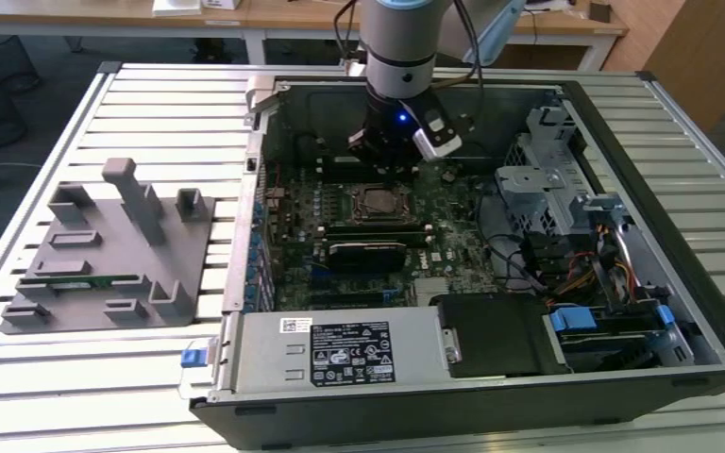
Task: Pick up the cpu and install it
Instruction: 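Install the first cpu locking lever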
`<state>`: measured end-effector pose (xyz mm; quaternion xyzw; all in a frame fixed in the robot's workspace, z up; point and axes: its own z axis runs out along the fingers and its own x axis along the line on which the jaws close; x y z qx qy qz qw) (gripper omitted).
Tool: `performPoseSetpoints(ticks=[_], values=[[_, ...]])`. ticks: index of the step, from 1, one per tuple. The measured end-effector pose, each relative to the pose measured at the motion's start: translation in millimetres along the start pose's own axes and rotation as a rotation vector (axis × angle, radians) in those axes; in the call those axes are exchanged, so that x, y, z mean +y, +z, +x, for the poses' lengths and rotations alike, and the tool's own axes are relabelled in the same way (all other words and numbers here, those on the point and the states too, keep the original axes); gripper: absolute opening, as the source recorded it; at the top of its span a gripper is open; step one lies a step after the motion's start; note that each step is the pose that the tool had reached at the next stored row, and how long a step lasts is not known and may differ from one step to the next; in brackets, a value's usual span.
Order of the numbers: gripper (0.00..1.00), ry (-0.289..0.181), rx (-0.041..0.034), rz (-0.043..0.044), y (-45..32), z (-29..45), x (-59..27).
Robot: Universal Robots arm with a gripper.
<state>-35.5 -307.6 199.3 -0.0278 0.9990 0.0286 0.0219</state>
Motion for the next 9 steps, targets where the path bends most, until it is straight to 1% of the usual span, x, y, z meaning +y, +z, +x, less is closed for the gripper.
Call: performPoseSetpoints(ticks=[2, 4, 7, 9], values=[[0.11, 0.0, 0.001, 0.0082, 0.8, -0.4, -0.1], [0.11, 0.0, 0.0019, 0.0144, 1.6, -0.7, -0.2], [0.11, 0.0, 0.0031, 0.0142, 1.9, -0.9, -0.3], [0.11, 0.0, 0.0023, 0.0105, 1.6, -1.0, 0.0]])
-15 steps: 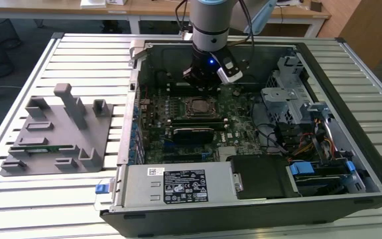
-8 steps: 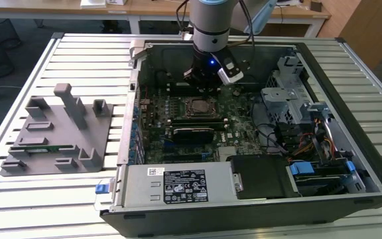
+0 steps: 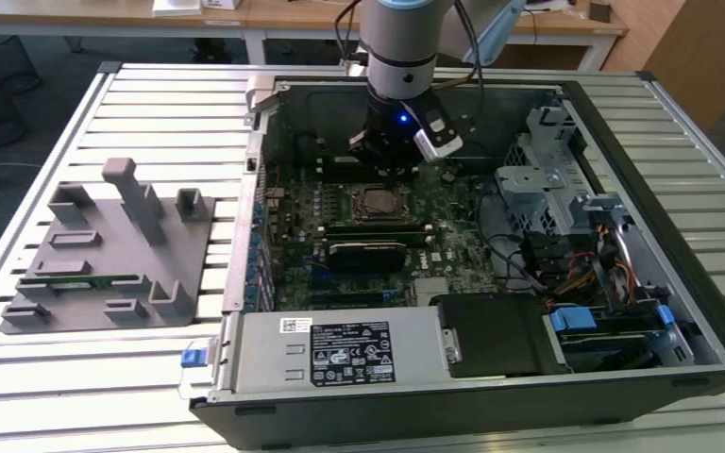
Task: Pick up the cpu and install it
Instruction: 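Install the first cpu locking lever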
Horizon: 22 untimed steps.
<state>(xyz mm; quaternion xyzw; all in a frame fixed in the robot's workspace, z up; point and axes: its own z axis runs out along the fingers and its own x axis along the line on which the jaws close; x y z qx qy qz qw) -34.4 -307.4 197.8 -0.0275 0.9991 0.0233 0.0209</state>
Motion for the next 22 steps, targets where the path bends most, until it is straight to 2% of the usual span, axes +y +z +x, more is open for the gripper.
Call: performPoseSetpoints(ticks=[7, 10, 14, 22], values=[[0.11, 0.0, 0.0001, -0.0066, -9.7, 0.7, 0.3], [0.11, 0.0, 0.0, -0.007, -10.3, 6.0, 0.6], [0.11, 0.001, -0.0002, -0.0134, -12.1, 12.9, 1.0], [0.11, 0.001, -0.0005, -0.0155, -19.4, 13.5, 2.6]])
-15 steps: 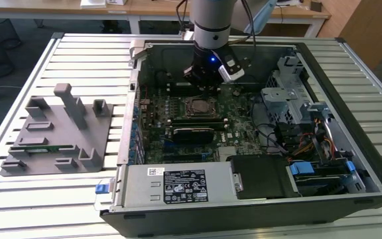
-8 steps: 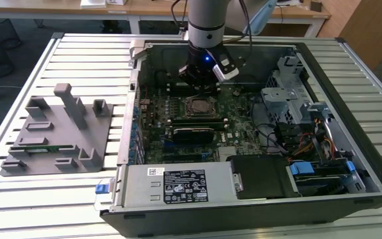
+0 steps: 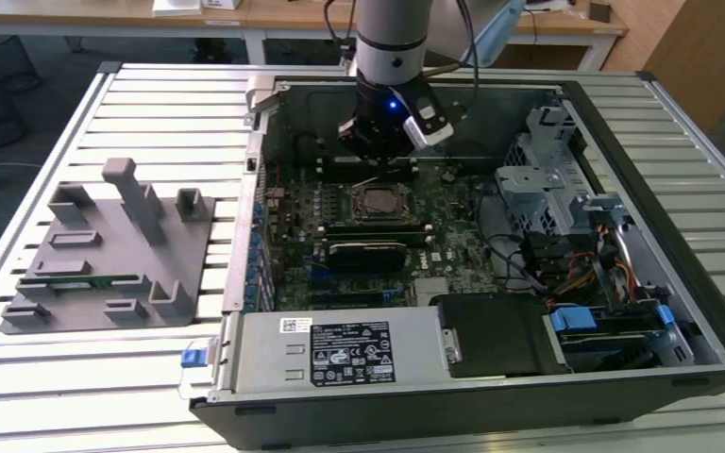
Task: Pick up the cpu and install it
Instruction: 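Install the first cpu locking lever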
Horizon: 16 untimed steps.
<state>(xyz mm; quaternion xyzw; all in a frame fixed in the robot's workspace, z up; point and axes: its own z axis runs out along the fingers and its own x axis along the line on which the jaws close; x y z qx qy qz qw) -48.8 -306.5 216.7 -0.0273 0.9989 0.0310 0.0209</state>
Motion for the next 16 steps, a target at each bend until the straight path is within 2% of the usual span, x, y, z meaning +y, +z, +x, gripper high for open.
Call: performPoseSetpoints(ticks=[6, 16], values=[[0.11, -0.003, 0.0002, -0.0009, -0.2, -0.7, 3.0], [0.11, -0.015, 0.0008, -0.0023, 1.2, -10.5, 5.1]])
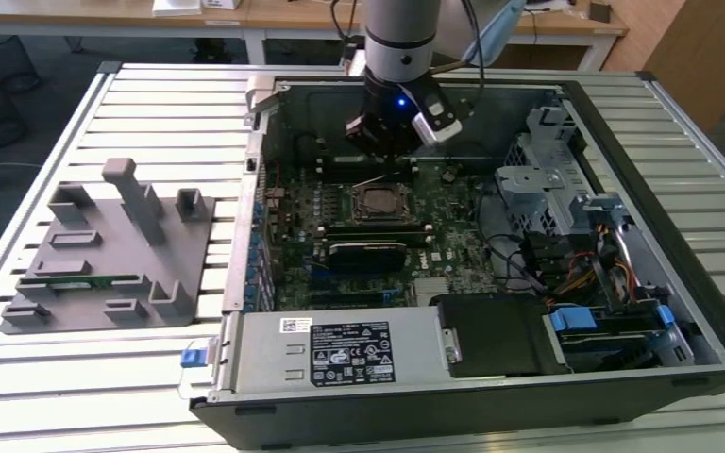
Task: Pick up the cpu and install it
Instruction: 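Install the first cpu locking lever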
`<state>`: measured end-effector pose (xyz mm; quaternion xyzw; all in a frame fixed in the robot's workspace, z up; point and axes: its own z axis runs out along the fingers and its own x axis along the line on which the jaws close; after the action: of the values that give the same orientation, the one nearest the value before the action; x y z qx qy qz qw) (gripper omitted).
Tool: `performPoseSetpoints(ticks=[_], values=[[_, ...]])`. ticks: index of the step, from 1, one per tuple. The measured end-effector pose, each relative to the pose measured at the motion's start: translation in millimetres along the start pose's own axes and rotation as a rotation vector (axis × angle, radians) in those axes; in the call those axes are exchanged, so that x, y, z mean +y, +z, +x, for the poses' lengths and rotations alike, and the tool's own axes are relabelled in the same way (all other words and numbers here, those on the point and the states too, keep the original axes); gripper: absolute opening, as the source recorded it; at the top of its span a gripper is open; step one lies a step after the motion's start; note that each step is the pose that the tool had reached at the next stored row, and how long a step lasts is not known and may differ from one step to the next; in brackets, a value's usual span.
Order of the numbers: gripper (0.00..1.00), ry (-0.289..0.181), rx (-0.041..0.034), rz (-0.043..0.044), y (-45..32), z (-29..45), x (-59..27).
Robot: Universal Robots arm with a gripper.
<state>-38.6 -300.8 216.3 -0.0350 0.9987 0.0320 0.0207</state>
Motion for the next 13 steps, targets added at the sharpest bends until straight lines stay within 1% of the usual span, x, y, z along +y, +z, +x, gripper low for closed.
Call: performPoseSetpoints(ticks=[5, 13], values=[[0.11, -0.005, 0.0007, 0.0, 3.6, -2.4, -0.3], [0.11, -0.011, 0.0026, -0.0005, 13.0, -5.2, -1.2]])
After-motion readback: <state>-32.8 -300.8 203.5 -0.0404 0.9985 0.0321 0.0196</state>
